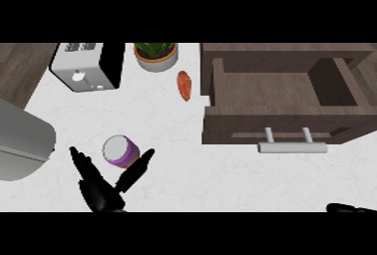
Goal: Pick up the can, place it into the drawer and close the drawer
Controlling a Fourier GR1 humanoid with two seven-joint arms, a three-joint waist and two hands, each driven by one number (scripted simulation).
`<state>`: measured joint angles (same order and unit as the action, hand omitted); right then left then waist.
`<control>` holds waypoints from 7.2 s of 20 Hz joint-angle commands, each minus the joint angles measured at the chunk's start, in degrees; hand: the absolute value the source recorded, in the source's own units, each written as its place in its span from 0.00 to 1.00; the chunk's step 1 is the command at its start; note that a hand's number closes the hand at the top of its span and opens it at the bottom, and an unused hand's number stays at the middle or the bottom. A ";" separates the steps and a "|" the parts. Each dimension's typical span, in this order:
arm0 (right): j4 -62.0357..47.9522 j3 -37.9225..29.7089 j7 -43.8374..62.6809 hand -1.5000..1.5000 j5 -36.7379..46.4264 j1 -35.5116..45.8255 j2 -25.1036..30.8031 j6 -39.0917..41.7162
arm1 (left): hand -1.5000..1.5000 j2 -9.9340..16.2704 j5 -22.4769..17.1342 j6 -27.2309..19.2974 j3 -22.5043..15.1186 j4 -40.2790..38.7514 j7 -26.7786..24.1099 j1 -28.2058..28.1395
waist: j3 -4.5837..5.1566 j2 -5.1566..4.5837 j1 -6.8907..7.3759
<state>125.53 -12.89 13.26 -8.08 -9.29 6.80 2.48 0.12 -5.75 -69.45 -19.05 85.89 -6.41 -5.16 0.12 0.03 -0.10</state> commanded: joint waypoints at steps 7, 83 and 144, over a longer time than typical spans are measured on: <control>3.49 1.97 0.94 0.00 3.26 -1.20 -2.59 -0.61 | 0.00 -0.12 -27.01 10.14 7.62 -14.03 -27.48 1.31 | -0.02 -0.04 0.02; 4.67 -6.57 4.76 0.00 2.27 2.33 -0.74 3.06 | 1.00 3.83 -12.78 44.41 3.88 -27.75 18.10 67.79 | -0.15 0.21 -0.23; -22.08 18.70 -6.60 0.00 46.96 27.50 10.26 -1.52 | 0.00 -0.12 -30.71 30.44 -0.54 -68.43 5.74 98.80 | -0.27 -1.31 -2.31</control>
<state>109.90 0.80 8.80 31.63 16.32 18.73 4.09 0.01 -36.17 -37.68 -18.17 17.04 -1.05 93.77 -0.11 -1.54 -2.60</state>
